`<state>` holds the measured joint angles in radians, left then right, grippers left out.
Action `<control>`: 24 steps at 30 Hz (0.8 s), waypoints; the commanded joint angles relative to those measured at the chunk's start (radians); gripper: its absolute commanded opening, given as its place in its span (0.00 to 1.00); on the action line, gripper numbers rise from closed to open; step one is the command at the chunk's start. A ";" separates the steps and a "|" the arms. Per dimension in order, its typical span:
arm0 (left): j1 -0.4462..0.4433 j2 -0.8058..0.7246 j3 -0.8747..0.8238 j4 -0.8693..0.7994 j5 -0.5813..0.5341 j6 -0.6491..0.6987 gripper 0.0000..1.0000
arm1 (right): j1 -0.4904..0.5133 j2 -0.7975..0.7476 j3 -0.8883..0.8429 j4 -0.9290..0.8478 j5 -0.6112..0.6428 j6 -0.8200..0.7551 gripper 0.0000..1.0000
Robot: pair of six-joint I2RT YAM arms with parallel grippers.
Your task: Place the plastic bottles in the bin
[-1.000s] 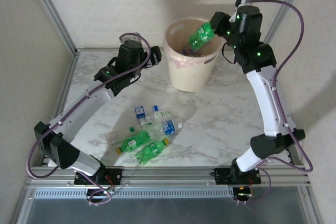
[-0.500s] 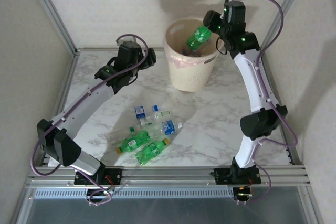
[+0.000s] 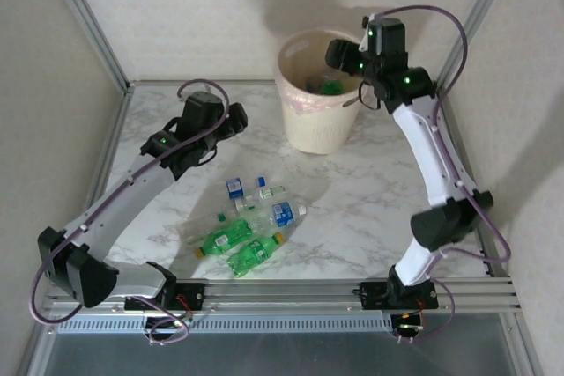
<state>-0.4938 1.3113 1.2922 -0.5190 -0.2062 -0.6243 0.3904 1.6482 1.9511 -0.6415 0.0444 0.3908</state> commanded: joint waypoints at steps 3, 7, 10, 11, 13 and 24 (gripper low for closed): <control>0.010 -0.039 -0.077 -0.083 0.029 -0.072 0.93 | 0.156 -0.173 -0.239 0.050 -0.045 -0.090 0.77; 0.009 -0.064 -0.144 -0.081 0.048 -0.146 0.93 | 0.312 -0.255 -0.385 0.054 -0.029 -0.105 0.77; 0.009 -0.069 -0.199 -0.073 0.077 -0.217 0.93 | 0.391 -0.282 -0.438 0.052 -0.016 -0.081 0.77; 0.009 -0.068 -0.217 -0.075 0.091 -0.241 0.93 | 0.402 -0.284 -0.445 0.048 -0.014 -0.071 0.77; 0.009 -0.072 -0.256 -0.079 0.118 -0.308 0.91 | 0.418 -0.292 -0.456 0.047 -0.001 -0.057 0.77; 0.011 -0.063 -0.363 -0.116 0.152 -0.619 0.94 | 0.423 -0.291 -0.440 0.053 0.045 -0.034 0.81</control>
<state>-0.4934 1.2461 0.9363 -0.6071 -0.0528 -1.1122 0.8078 1.3712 1.4902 -0.6025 0.0635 0.3405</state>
